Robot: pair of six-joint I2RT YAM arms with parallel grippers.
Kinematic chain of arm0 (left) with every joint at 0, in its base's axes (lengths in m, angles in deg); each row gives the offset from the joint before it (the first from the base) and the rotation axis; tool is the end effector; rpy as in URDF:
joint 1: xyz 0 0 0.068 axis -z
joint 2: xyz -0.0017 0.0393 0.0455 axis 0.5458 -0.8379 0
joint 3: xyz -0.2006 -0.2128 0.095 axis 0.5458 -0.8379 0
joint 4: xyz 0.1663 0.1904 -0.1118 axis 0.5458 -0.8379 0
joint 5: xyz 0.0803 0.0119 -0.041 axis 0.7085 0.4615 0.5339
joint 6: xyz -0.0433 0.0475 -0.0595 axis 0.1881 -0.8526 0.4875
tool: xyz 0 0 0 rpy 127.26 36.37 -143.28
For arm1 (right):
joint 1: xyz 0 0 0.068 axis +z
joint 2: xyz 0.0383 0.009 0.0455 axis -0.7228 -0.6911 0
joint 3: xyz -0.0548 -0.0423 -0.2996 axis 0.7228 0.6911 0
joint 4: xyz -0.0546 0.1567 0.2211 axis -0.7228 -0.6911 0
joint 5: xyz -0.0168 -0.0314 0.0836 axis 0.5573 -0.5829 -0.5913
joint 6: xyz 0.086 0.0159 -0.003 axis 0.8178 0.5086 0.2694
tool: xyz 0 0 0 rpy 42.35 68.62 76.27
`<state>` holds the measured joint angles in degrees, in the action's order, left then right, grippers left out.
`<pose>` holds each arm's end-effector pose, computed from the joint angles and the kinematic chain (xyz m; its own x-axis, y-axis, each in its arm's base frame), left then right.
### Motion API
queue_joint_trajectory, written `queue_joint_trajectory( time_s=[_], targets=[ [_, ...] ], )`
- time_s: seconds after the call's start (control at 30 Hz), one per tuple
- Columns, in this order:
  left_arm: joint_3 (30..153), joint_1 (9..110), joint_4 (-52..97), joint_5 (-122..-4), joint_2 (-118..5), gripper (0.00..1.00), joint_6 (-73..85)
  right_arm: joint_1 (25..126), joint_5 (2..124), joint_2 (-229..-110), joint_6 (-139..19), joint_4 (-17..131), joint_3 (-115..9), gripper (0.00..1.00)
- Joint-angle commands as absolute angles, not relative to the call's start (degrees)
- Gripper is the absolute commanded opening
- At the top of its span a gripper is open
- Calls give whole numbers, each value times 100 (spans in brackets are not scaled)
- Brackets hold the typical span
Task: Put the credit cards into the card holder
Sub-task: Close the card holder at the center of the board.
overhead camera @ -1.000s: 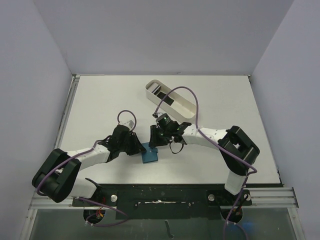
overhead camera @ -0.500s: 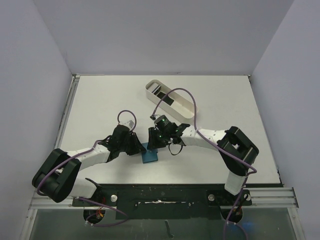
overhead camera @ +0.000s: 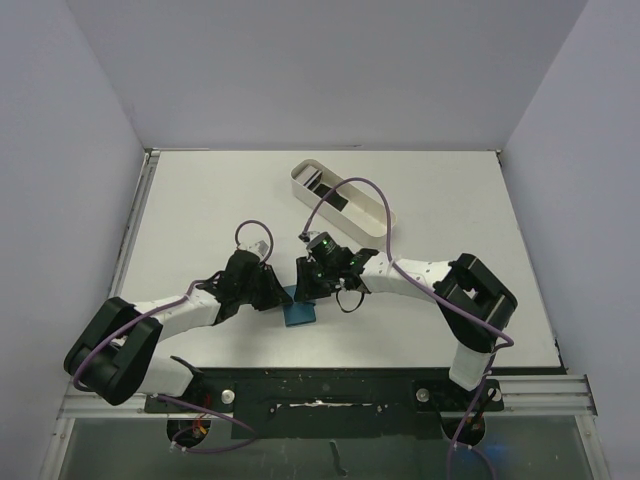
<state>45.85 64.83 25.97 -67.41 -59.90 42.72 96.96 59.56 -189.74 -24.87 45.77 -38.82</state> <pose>0.2231 -0.1581 0.1321 -0.8859 -0.3020 -0.3521 -0.0199 0.7831 -0.6215 0.2490 0.3273 0.1704 -0.9265 -0.0938 -0.3643 -0.2884 0.7990 0.5277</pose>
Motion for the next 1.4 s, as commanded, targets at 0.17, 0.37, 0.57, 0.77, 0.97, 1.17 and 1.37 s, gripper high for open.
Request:
queue_joint_trajectory(
  time_s=[0.17,0.37,0.57,0.77,0.97,1.17,1.37],
  targets=[
    [4673,6576,2450,-6359,-6141,9,4224,9588,6463,-18737,-2579,4417,-4162,28],
    [4662,6575,2477,-6351,-6184,9,4237,9561,6394,-18948,-2606,4500,-4199,30],
    [4639,6577,2493,-6346,-6184,9,4245,9568,6274,-19123,-2667,4469,-4200,30],
    [4648,6578,2493,-6336,-6184,9,4255,9658,6160,-19173,-2652,4443,-4063,27],
    [4657,6578,2500,-6317,-6222,9,4257,9784,6108,-19186,-2614,4453,-4024,25],
    [4672,6576,2520,-6325,-6246,9,4281,9823,6150,-19178,-2581,4428,-4015,24],
    [4667,6585,2520,-6323,-6219,9,4281,9806,6470,-19058,-2679,4249,-4168,25]
  ],
)
